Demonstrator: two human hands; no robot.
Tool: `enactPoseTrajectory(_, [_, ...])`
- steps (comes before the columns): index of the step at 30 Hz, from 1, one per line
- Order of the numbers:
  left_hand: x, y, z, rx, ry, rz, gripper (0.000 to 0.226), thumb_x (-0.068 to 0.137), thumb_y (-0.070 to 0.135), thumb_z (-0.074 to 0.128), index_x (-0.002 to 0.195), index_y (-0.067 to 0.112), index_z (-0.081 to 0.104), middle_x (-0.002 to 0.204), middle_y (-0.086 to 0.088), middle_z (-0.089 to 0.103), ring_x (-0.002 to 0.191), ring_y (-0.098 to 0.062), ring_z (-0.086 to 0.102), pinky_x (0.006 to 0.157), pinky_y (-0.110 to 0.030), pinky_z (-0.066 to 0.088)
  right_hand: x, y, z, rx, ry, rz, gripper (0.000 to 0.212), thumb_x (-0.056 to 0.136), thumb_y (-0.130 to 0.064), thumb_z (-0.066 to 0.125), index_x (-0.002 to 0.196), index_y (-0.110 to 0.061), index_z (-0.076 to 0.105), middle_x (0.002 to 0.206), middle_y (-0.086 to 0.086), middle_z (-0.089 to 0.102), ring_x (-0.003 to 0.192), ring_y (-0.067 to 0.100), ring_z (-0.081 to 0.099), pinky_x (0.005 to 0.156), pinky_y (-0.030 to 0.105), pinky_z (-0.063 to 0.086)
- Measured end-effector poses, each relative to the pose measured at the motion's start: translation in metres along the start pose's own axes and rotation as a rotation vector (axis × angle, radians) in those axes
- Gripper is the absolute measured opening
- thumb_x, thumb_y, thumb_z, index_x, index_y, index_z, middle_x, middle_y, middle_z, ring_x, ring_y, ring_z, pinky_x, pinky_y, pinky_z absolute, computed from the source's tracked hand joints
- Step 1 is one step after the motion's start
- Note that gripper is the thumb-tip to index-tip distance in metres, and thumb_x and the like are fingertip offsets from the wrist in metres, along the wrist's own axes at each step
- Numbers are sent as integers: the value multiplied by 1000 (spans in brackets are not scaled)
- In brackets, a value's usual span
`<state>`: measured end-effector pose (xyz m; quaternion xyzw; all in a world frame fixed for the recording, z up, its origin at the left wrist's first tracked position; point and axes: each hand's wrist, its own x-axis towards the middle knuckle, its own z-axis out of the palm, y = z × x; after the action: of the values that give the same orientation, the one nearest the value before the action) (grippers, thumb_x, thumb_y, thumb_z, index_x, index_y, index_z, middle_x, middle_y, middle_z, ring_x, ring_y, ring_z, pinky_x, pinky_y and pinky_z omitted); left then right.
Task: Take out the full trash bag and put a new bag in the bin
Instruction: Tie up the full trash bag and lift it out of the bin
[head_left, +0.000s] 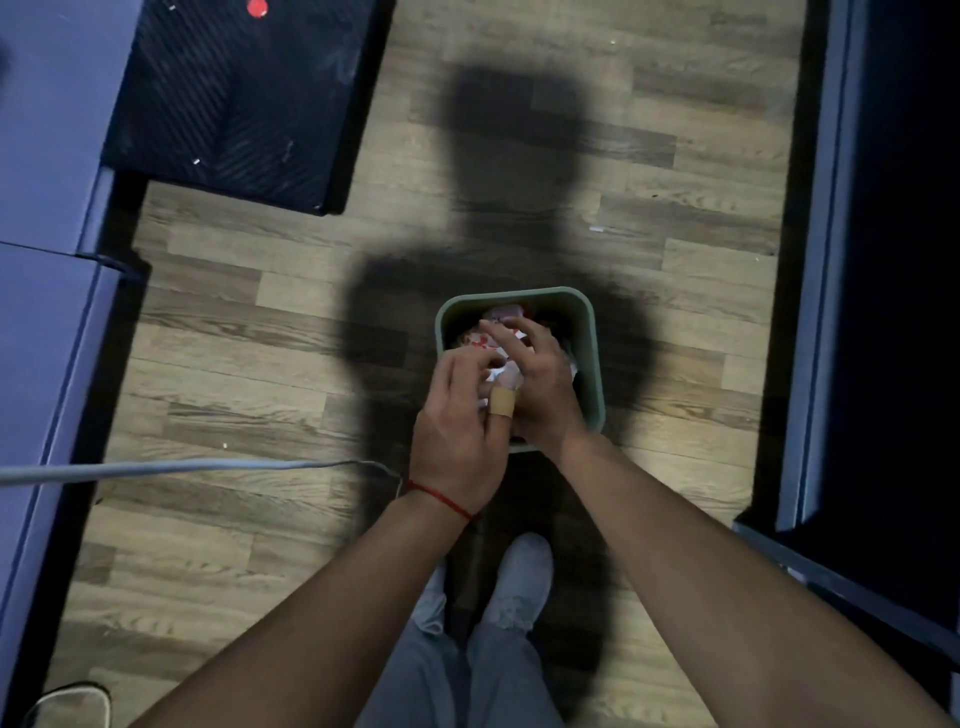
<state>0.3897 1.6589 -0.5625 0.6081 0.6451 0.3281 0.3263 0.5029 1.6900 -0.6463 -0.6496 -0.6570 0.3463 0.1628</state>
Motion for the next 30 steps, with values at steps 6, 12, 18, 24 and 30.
enactPoseTrajectory(6, [1,17,-9,-33,76,18,29,96,24,43,108,3,59,118,-13,57,105,-4,51,91,-3,36,1,-8,-12,102,174,-69,57,84,-16,68,137,-24,52,144,8,46,131,28,46,102,52,44])
enactPoseTrajectory(12, [-3,48,-32,-75,180,-3,27,96,24,44,110,6,58,125,-8,48,114,2,44,100,-8,33,2,-43,-53,242,241,-48,56,84,-9,66,136,-22,53,148,4,42,129,22,46,105,46,44])
enactPoseTrajectory(18, [7,64,-80,76,105,-105,45,94,42,34,118,13,58,128,-6,53,121,-16,47,107,-34,40,-33,-110,-130,197,307,-71,55,87,-27,56,142,-28,45,153,-5,33,133,3,32,105,20,34])
enactPoseTrajectory(24, [18,141,-145,462,-176,-75,57,88,49,27,130,22,54,147,-3,45,139,-26,32,113,-50,29,-79,-188,-223,110,310,-23,73,84,-11,69,146,-32,38,158,-11,25,141,7,24,105,6,21])
enactPoseTrajectory(30, [-2,248,-214,712,-430,-205,42,95,42,33,135,33,43,156,6,26,145,-20,10,118,-55,9,-152,-249,-304,-260,86,22,67,91,-34,59,149,-36,27,162,-4,16,148,22,13,121,52,13])
